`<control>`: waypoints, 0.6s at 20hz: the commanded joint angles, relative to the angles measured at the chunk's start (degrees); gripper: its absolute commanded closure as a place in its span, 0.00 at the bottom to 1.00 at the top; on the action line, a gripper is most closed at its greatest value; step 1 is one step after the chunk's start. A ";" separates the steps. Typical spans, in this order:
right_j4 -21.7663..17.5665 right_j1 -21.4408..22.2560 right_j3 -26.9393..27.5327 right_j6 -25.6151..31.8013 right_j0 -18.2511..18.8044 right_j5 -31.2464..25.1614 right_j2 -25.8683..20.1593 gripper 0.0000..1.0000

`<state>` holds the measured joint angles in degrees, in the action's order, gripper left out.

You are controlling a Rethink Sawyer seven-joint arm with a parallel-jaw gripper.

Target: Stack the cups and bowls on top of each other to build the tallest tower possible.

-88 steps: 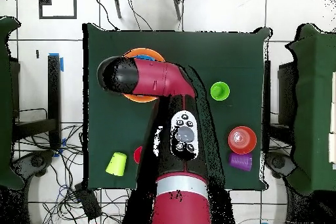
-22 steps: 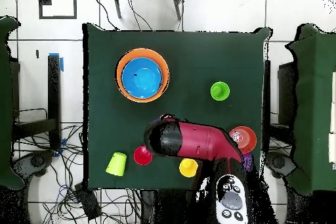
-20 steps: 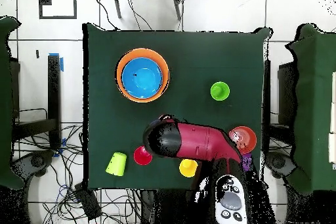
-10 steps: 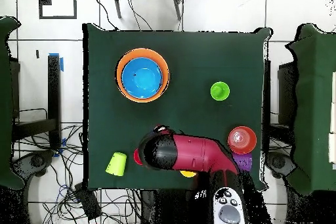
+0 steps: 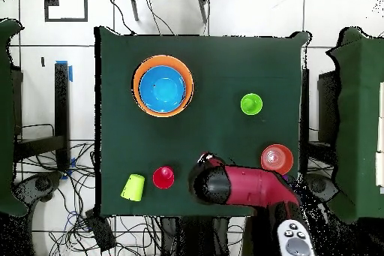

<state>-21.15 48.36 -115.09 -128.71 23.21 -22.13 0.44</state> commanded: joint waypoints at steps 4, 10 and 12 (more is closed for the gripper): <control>-12.25 -6.53 -0.13 9.03 5.30 4.27 -7.20 0.00; -16.73 -8.69 2.51 8.42 7.02 4.11 -7.72 0.00; -17.90 -9.41 3.31 8.39 7.67 4.19 -8.18 0.00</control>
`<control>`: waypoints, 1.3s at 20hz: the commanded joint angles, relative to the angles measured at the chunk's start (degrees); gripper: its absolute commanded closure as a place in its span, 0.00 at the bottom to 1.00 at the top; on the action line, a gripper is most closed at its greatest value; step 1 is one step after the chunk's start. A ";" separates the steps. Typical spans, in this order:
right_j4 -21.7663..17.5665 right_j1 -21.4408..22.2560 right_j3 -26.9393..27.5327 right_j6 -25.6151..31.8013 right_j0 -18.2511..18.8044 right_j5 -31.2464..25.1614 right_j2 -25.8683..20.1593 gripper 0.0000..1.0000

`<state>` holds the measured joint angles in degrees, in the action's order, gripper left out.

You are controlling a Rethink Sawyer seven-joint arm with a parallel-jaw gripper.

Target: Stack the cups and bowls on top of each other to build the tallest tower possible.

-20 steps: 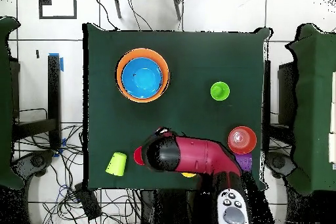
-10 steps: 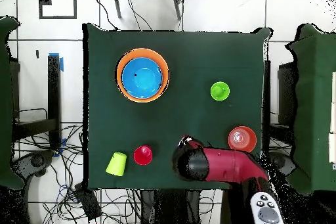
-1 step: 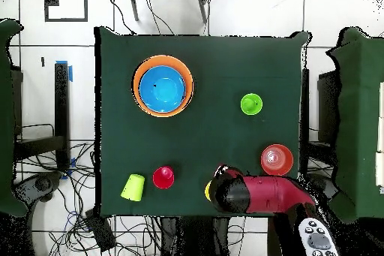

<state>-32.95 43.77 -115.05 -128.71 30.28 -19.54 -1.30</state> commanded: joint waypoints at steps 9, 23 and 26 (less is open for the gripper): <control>-12.43 -10.60 9.16 10.74 5.21 2.25 -9.60 0.00; -14.70 -8.04 10.96 19.94 13.73 -6.96 -19.00 0.00; -14.78 -7.43 10.95 21.82 15.22 -8.69 -20.91 0.00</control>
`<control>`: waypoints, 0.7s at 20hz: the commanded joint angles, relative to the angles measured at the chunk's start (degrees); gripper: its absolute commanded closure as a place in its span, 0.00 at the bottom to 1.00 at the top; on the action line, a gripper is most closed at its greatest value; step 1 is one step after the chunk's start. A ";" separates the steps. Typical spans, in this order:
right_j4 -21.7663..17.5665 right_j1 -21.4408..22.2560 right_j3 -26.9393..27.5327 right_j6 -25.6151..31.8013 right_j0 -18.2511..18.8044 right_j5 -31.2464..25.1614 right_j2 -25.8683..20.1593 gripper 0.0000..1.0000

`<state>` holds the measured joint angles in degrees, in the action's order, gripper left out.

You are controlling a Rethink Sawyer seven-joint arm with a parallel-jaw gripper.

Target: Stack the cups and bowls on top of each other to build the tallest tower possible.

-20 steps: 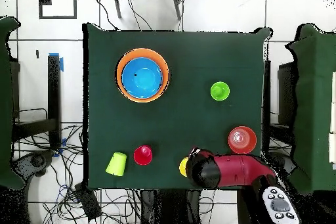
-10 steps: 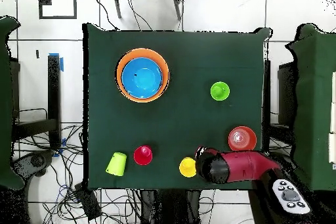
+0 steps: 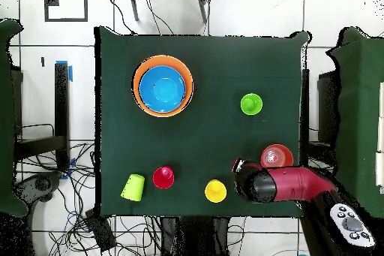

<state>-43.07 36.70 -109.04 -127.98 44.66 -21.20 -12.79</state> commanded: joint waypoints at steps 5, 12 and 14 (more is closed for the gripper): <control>-2.80 1.83 4.63 25.58 3.62 -11.80 -13.14 0.00; -3.89 0.32 6.71 29.74 6.58 -12.77 -16.82 0.00; -3.69 0.21 7.08 31.04 7.22 -13.63 -17.44 0.00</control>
<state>-43.51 38.37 -107.00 -116.01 51.62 -28.78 -23.19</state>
